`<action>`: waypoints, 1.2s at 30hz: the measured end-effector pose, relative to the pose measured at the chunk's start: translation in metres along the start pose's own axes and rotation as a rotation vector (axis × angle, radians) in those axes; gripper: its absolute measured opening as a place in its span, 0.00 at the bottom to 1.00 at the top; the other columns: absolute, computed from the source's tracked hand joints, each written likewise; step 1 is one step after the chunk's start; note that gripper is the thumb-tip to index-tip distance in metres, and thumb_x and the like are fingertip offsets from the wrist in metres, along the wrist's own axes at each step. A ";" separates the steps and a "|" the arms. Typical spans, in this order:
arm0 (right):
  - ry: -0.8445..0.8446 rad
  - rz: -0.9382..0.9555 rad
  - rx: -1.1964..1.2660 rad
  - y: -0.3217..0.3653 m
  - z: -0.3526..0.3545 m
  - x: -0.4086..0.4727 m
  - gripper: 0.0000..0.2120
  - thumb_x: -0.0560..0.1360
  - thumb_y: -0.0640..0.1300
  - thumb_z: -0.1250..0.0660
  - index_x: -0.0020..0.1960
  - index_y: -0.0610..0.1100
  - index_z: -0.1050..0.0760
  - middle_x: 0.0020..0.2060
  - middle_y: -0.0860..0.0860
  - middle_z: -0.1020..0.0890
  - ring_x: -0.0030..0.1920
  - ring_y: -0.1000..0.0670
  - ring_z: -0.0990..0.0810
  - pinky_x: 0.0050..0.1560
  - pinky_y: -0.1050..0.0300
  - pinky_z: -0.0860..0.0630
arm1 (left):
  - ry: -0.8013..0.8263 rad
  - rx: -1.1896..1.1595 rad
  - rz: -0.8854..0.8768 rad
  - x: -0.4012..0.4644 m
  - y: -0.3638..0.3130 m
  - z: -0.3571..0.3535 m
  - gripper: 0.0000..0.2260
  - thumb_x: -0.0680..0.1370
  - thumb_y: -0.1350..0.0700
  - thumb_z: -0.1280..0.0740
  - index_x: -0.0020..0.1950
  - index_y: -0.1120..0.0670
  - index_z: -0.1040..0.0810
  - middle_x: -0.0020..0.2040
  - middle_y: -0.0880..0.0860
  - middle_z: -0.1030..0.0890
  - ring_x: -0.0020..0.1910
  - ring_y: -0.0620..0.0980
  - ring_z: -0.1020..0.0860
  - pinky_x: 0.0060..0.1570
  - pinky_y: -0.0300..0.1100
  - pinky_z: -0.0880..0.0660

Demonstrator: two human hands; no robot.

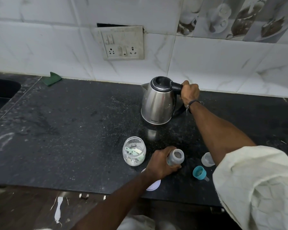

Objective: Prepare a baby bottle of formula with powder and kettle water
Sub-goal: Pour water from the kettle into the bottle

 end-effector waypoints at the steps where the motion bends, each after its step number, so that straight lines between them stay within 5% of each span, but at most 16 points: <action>1: 0.009 -0.012 0.027 -0.003 0.003 -0.001 0.18 0.75 0.48 0.39 0.32 0.37 0.27 0.31 0.43 0.25 0.35 0.42 0.25 0.40 0.44 0.24 | 0.001 0.003 -0.001 0.000 0.000 0.000 0.26 0.67 0.46 0.21 0.63 0.49 0.22 0.54 0.47 0.15 0.52 0.45 0.17 0.52 0.48 0.21; 11: 0.079 0.095 0.086 -0.002 0.067 -0.013 0.10 0.64 0.44 0.40 0.27 0.41 0.28 0.25 0.48 0.31 0.26 0.52 0.33 0.24 0.62 0.38 | 0.011 0.003 -0.017 0.001 0.001 0.001 0.25 0.67 0.47 0.22 0.62 0.49 0.21 0.53 0.46 0.15 0.52 0.44 0.17 0.53 0.49 0.21; 15: 0.129 0.224 0.053 0.006 0.099 -0.010 0.10 0.60 0.44 0.41 0.25 0.41 0.26 0.24 0.44 0.28 0.27 0.51 0.31 0.28 0.59 0.36 | 0.013 0.007 -0.026 0.001 0.000 0.001 0.26 0.67 0.45 0.22 0.62 0.50 0.21 0.54 0.47 0.15 0.52 0.44 0.17 0.53 0.49 0.20; 20: 0.179 0.333 0.022 0.007 0.121 -0.013 0.10 0.60 0.44 0.40 0.24 0.40 0.25 0.16 0.53 0.28 0.23 0.53 0.32 0.29 0.59 0.36 | 0.020 0.020 -0.024 0.001 0.000 0.001 0.27 0.67 0.44 0.22 0.63 0.49 0.21 0.55 0.47 0.15 0.53 0.44 0.17 0.54 0.49 0.21; 26: 0.238 0.442 -0.104 0.004 0.133 -0.024 0.28 0.56 0.51 0.39 0.32 0.22 0.28 0.26 0.40 0.30 0.29 0.45 0.34 0.27 0.48 0.38 | 0.027 0.012 -0.012 0.001 -0.001 0.001 0.27 0.67 0.46 0.22 0.64 0.50 0.21 0.55 0.46 0.15 0.54 0.43 0.17 0.56 0.48 0.21; 36: 0.312 0.605 -0.256 0.011 0.142 -0.048 0.20 0.60 0.46 0.39 0.26 0.27 0.35 0.24 0.45 0.37 0.29 0.49 0.40 0.28 0.56 0.45 | 0.029 -0.010 -0.011 0.001 -0.001 0.000 0.26 0.67 0.46 0.21 0.63 0.50 0.21 0.55 0.46 0.15 0.54 0.43 0.17 0.55 0.50 0.20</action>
Point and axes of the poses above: each hand's wrist, its own x-axis towards the middle knuckle, its own z-axis out of the back of the hand, y = z × x, the point moved 1 cm from there along x, towards the middle knuckle
